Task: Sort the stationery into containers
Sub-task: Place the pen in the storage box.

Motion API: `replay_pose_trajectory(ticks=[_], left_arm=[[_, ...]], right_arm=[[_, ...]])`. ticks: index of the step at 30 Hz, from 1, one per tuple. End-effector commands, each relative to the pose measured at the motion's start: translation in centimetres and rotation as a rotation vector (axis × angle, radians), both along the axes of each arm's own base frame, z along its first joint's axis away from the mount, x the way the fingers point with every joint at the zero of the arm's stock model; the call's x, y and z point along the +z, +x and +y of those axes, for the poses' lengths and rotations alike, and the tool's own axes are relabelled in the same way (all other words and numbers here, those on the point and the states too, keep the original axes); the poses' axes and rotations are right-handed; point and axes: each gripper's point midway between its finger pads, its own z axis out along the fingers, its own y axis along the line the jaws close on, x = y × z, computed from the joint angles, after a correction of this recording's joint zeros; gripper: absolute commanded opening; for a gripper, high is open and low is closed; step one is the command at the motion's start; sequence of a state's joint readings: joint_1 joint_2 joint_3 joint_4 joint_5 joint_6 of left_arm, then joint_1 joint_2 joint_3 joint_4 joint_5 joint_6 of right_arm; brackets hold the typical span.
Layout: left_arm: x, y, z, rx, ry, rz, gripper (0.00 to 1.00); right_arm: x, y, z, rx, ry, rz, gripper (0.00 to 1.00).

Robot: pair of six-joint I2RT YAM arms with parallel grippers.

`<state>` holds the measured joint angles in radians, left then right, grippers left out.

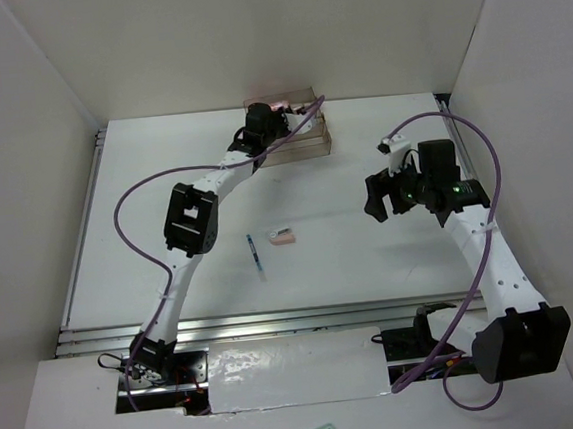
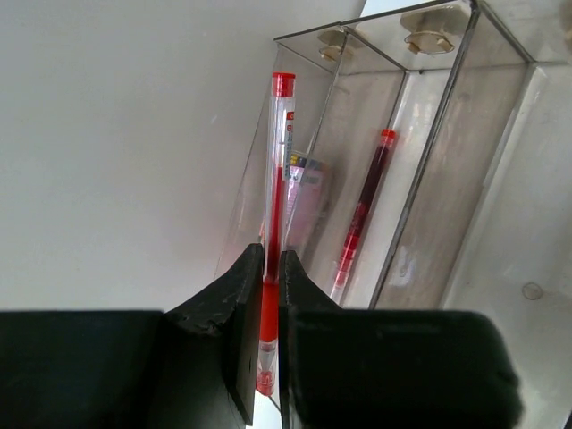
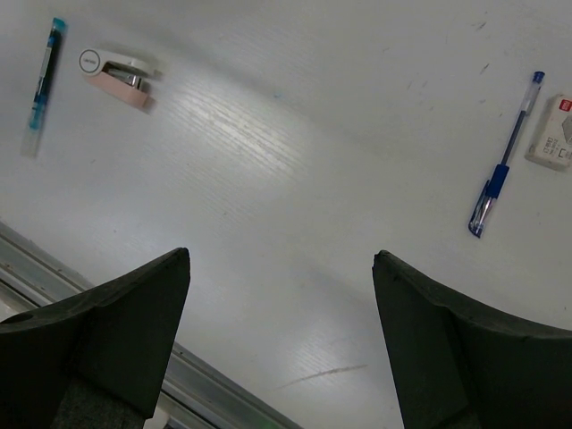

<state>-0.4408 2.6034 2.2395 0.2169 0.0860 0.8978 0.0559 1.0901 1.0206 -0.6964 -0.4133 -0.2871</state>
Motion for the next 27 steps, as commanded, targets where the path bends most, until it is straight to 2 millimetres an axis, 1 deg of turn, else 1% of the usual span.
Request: replay_pose_trajectory(ticks=[1, 2, 3, 4, 5, 8, 9, 10, 14, 15, 16, 17, 18, 19, 20, 21, 22, 23, 24, 25, 26, 27], left_arm=[[2.0, 0.9, -0.5, -0.040, -0.027, -0.096, 0.19], [1.5, 0.8, -0.5, -0.040, -0.028, -0.086, 0.23], [1.9, 0.8, -0.6, -0.049, -0.036, -0.096, 0.25], [1.7, 0.7, -0.7, -0.052, -0.037, -0.093, 0.26], [2.0, 0.7, -0.8, -0.052, -0.048, -0.095, 0.29], [2.1, 0.6, -1.0, -0.058, -0.055, -0.095, 0.32], [2.5, 0.7, -1.0, -0.056, -0.056, -0.103, 0.33], [2.5, 0.6, -1.2, -0.061, -0.054, -0.104, 0.35], [2.7, 0.6, -1.1, -0.057, -0.054, -0.109, 0.39], [3.1, 0.4, -1.0, -0.053, -0.066, -0.107, 0.41], [4.0, 0.3, -1.0, -0.047, -0.084, -0.124, 0.41], [6.2, 0.0, -0.9, -0.041, -0.111, -0.147, 0.41], [5.9, -0.5, -0.8, -0.035, -0.137, -0.122, 0.41], [7.0, -0.9, -0.8, -0.031, -0.160, -0.133, 0.41], [10.7, -1.8, -0.6, -0.031, -0.194, -0.167, 0.41], [9.9, -2.9, -0.9, -0.035, -0.215, -0.119, 0.43], [10.6, -3.7, -0.9, -0.034, -0.229, -0.107, 0.44], [14.0, -5.3, -0.8, -0.044, -0.260, -0.127, 0.45], [12.8, -6.4, -0.9, -0.043, -0.268, -0.069, 0.47], [15.1, -7.9, -0.5, -0.044, -0.285, -0.062, 0.48], [15.3, -8.7, -0.2, -0.030, -0.297, -0.035, 0.50], [14.5, -9.6, 0.0, -0.014, -0.330, 0.031, 0.54]], right_arm=[[0.8, 0.8, 0.0, 0.012, 0.010, -0.039, 0.89], [0.8, 0.8, -0.1, 0.005, 0.013, -0.037, 0.89], [0.9, 0.9, -0.2, -0.002, 0.015, -0.033, 0.89], [0.8, 1.0, -0.3, -0.006, 0.018, -0.029, 0.89], [0.9, 1.1, -0.4, -0.020, 0.027, -0.020, 0.89], [0.5, 1.4, -0.8, -0.055, 0.047, 0.012, 0.89], [0.6, 1.5, -0.7, -0.057, 0.053, 0.017, 0.89], [0.6, 1.7, -1.5, -0.093, 0.060, 0.027, 0.89], [-0.1, 1.9, -2.6, -0.144, 0.055, 0.060, 0.88], [-0.3, 2.1, -3.1, -0.168, 0.046, 0.062, 0.88], [-0.5, 2.1, -3.4, -0.181, 0.041, 0.071, 0.86], [-0.9, 2.2, -3.7, -0.195, 0.036, 0.084, 0.85], [-1.3, 2.2, -4.0, -0.210, 0.028, 0.095, 0.84], [-1.8, 2.3, -4.6, -0.236, 0.003, 0.103, 0.82], [-2.6, 2.5, -5.0, -0.250, -0.014, 0.128, 0.81], [-3.2, 2.7, -5.5, -0.276, -0.030, 0.146, 0.78], [-4.2, 3.0, -5.9, -0.287, -0.040, 0.177, 0.77], [-4.5, 3.3, -6.2, -0.298, -0.045, 0.188, 0.76], [-4.9, 3.7, -6.7, -0.323, -0.044, 0.198, 0.73], [-5.9, 4.2, -6.9, -0.329, -0.047, 0.226, 0.72], [-5.8, 4.8, -7.2, -0.342, -0.051, 0.225, 0.71], [-6.1, 5.3, -7.6, -0.358, -0.055, 0.234, 0.70]])
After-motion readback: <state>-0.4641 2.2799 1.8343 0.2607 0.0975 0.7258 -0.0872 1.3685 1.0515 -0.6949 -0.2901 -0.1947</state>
